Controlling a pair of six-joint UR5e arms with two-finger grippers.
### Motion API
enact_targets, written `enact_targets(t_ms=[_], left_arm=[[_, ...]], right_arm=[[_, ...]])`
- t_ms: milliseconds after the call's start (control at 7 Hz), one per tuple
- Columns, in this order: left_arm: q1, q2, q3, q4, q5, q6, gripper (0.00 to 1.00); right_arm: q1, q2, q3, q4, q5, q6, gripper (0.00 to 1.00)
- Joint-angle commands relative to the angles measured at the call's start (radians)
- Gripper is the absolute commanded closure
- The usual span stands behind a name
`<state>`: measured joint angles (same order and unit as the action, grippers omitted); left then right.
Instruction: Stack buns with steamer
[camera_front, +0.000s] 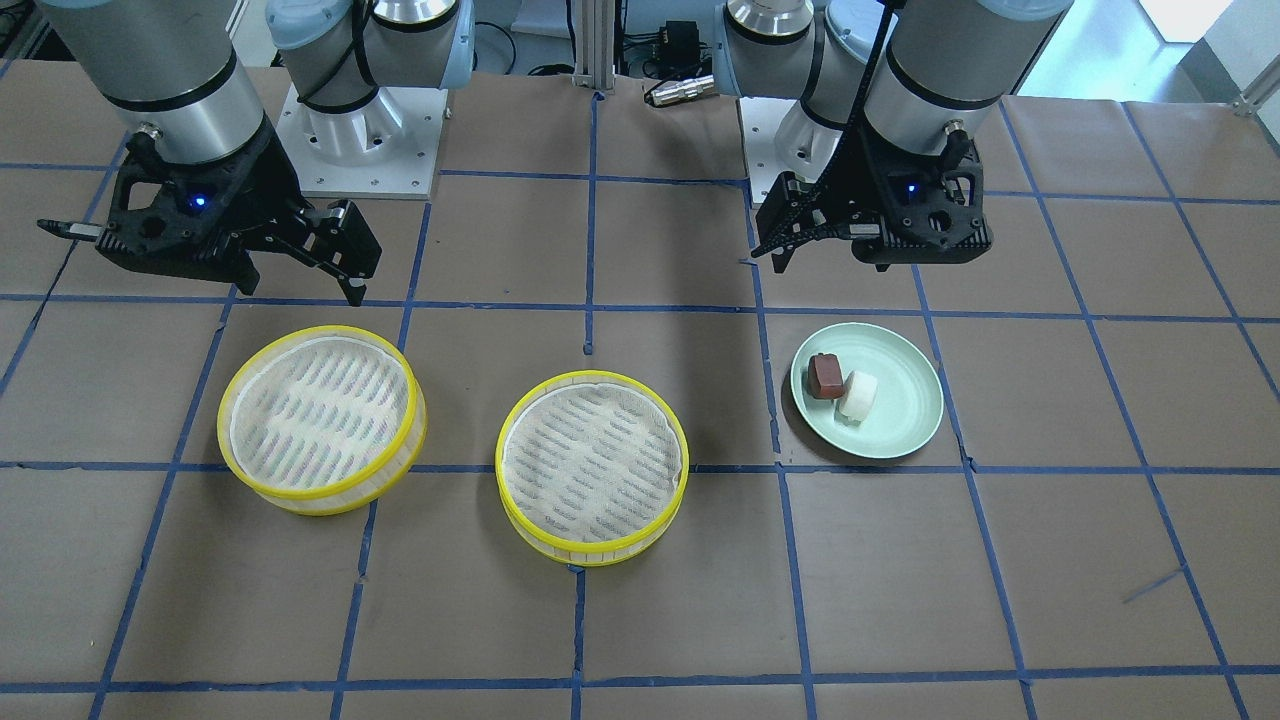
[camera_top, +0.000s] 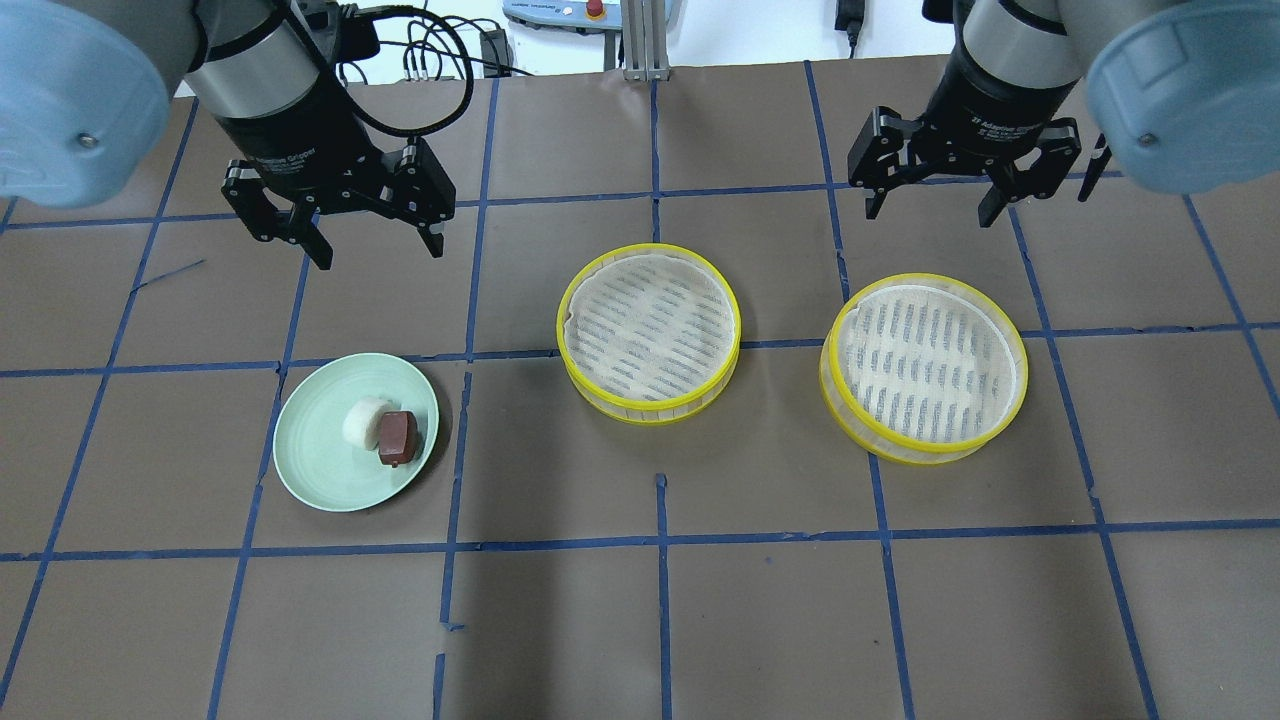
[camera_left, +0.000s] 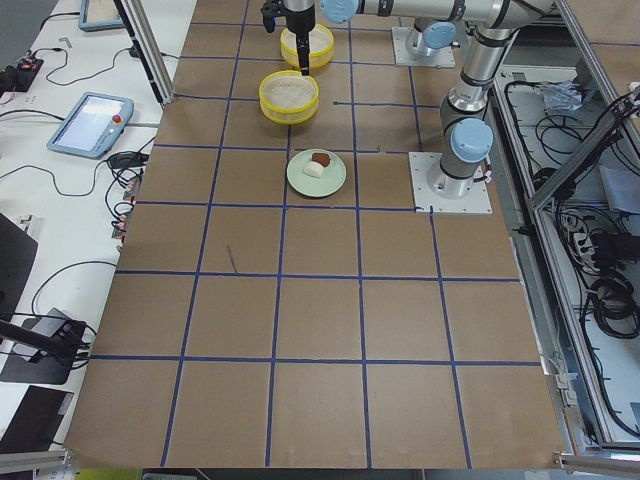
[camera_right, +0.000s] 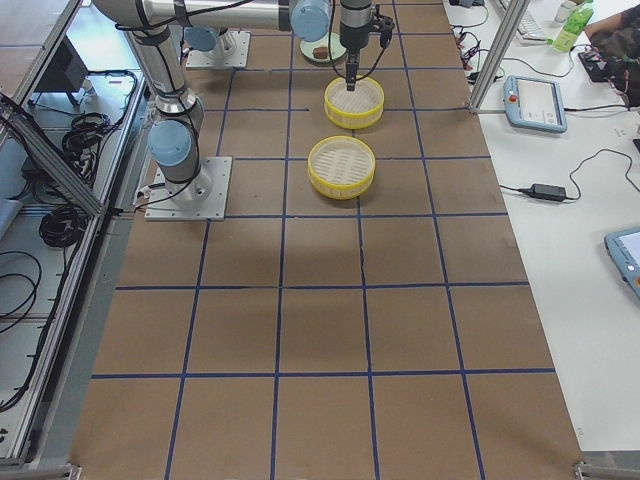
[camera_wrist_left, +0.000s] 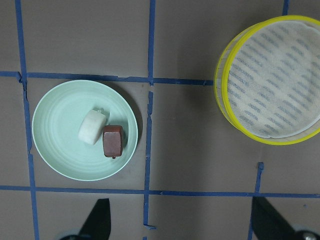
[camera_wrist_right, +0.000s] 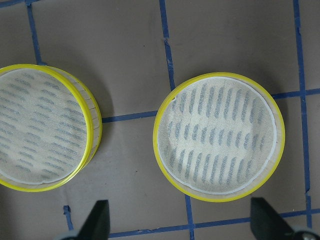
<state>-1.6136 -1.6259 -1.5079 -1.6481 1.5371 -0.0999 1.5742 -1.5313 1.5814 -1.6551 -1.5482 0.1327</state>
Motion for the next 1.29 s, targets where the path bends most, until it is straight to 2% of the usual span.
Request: enact_targets(t_ms=[0,571,1143], left_arm=[[0.000,0.000,0.000,0.001,0.000,0.000,0.00],[0.009,-0.011,-0.014,0.001,0.005,0.006,0.00],[0.086,-0.012,-0.135,0.068,0.055,0.115,0.00]], right_arm=[[0.000,0.000,0.006,0.000,-0.009,0.008,0.00],[-0.010,0.002,0.034,-0.017,-0.007,0.005,0.00],[-0.011,0.009,0.043,-0.043,-0.007,0.001,0.00]])
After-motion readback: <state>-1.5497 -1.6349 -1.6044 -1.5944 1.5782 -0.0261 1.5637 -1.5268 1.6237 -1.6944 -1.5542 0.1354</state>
